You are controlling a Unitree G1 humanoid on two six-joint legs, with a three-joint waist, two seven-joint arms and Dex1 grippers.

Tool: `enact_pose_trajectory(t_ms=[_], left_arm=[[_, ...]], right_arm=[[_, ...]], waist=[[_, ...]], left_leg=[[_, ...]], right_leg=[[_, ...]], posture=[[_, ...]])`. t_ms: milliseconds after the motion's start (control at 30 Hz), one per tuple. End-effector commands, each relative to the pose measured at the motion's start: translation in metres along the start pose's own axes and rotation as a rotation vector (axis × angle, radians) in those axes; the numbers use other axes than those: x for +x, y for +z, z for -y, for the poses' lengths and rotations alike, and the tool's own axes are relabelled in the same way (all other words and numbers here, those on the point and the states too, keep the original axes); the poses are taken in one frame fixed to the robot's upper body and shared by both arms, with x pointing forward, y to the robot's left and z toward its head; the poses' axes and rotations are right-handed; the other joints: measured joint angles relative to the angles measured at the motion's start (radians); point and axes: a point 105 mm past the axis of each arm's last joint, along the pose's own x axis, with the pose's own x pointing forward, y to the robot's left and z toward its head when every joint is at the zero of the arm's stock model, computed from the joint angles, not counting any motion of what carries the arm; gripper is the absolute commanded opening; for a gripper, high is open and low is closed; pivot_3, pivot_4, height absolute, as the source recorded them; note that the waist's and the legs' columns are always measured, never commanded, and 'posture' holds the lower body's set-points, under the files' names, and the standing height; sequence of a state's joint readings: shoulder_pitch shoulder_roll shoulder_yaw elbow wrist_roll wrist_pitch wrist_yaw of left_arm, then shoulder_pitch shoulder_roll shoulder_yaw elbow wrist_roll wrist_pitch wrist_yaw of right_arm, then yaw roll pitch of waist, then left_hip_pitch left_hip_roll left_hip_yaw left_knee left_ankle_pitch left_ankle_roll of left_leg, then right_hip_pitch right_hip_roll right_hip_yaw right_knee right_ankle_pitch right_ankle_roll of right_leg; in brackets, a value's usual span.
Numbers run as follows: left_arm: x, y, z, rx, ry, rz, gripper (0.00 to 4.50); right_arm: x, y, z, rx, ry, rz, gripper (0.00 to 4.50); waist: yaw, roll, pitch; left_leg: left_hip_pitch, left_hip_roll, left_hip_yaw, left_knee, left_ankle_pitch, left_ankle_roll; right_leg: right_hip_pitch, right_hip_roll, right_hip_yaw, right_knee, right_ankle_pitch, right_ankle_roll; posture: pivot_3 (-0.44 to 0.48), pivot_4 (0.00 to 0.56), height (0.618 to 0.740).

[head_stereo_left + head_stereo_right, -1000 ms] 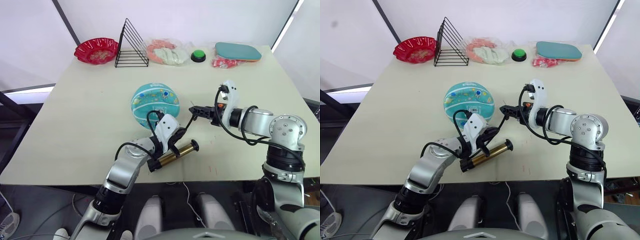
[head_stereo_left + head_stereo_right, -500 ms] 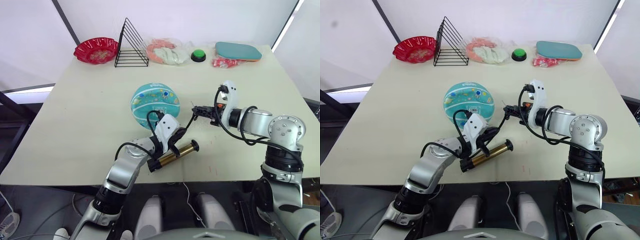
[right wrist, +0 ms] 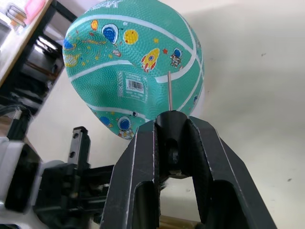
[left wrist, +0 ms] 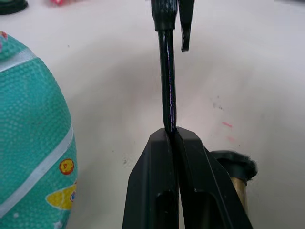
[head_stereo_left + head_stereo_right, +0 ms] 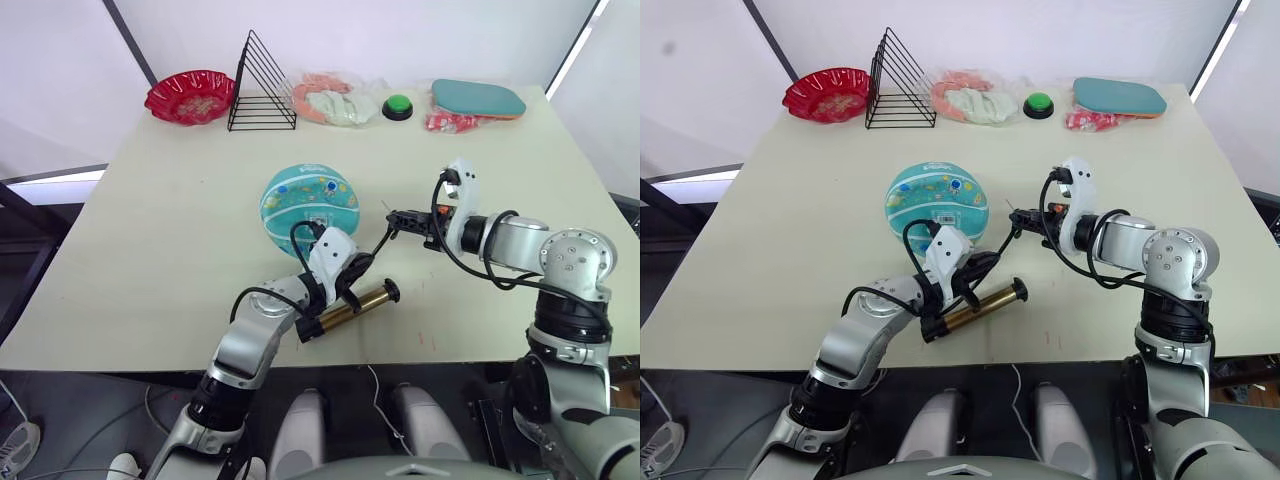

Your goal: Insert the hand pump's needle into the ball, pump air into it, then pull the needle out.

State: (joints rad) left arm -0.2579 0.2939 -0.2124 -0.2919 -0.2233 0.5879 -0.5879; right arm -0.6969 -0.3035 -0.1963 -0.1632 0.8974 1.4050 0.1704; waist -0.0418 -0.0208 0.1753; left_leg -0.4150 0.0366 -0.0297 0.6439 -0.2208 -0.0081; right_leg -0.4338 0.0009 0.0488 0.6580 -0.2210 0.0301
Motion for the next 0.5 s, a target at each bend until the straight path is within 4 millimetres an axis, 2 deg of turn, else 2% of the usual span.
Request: enact_pose_trajectory(t_ms=[33,67,200,233,300,333,433,500], left_arm=[[-0.014,0.034,0.002,-0.030,-0.047,0.149,0.70],[-0.017,0.036,0.001,-0.032,-0.048,0.153,0.99],[-0.029,0.039,0.000,-0.049,-0.068,0.151,2.96],[-0.035,0.040,-0.002,-0.044,-0.064,0.148,3.25],[-0.054,0.042,-0.009,-0.025,-0.038,0.132,4.30],[-0.061,0.042,-0.010,-0.019,-0.031,0.125,4.50],[-0.088,0.040,-0.019,-0.006,0.012,0.080,4.50],[-0.104,0.037,-0.026,-0.003,0.046,0.046,4.50]], right_arm=[[-0.007,0.012,-0.002,-0.144,-0.040,-0.001,0.30],[-0.009,0.013,-0.001,-0.168,-0.052,-0.005,0.30],[-0.014,0.017,0.001,-0.333,-0.106,-0.049,0.30],[-0.017,0.020,-0.002,-0.407,-0.110,-0.063,0.30],[-0.020,0.025,-0.015,-0.530,-0.085,-0.086,0.30],[-0.020,0.026,-0.020,-0.554,-0.064,-0.092,0.30],[-0.018,0.034,-0.043,-0.749,-0.032,-0.133,0.30],[-0.017,0.042,-0.049,-0.855,-0.078,-0.178,0.30]], waist=[[0.000,0.000,0.000],[0.000,0.000,0.000],[0.000,0.000,0.000],[0.000,0.000,0.001],[-0.004,0.001,0.002],[-0.005,0.001,0.002],[-0.004,0.001,0.002],[-0.004,0.001,0.003]], left_leg=[[0.000,0.000,0.000,0.000,0.000,0.000],[0.000,0.000,-0.001,0.000,0.000,0.000],[0.000,0.000,0.000,0.000,0.000,0.000],[0.000,0.000,0.000,0.000,0.000,0.000],[-0.001,0.000,0.001,0.000,0.000,0.000],[0.000,0.000,0.001,-0.001,0.000,0.000],[-0.001,0.001,0.001,-0.001,0.000,0.000],[-0.001,0.002,0.002,-0.001,0.000,0.000]], right_leg=[[0.000,0.000,0.000,0.000,0.000,0.000],[0.000,0.000,-0.001,0.000,0.000,0.000],[0.000,0.000,0.000,0.000,0.000,0.000],[0.000,0.000,0.000,0.000,0.000,0.000],[-0.001,0.000,0.001,0.000,0.000,0.000],[-0.002,0.000,0.002,0.000,0.000,0.000],[-0.004,0.003,0.002,0.001,0.000,0.000],[-0.005,0.003,0.003,0.002,-0.001,-0.001]], posture=[[0.000,0.150,0.740],[0.000,0.150,0.740],[0.000,0.150,0.740],[0.000,0.150,0.740],[0.000,0.150,0.740],[0.000,0.150,0.740],[0.000,0.150,0.740],[0.000,0.150,0.740]])
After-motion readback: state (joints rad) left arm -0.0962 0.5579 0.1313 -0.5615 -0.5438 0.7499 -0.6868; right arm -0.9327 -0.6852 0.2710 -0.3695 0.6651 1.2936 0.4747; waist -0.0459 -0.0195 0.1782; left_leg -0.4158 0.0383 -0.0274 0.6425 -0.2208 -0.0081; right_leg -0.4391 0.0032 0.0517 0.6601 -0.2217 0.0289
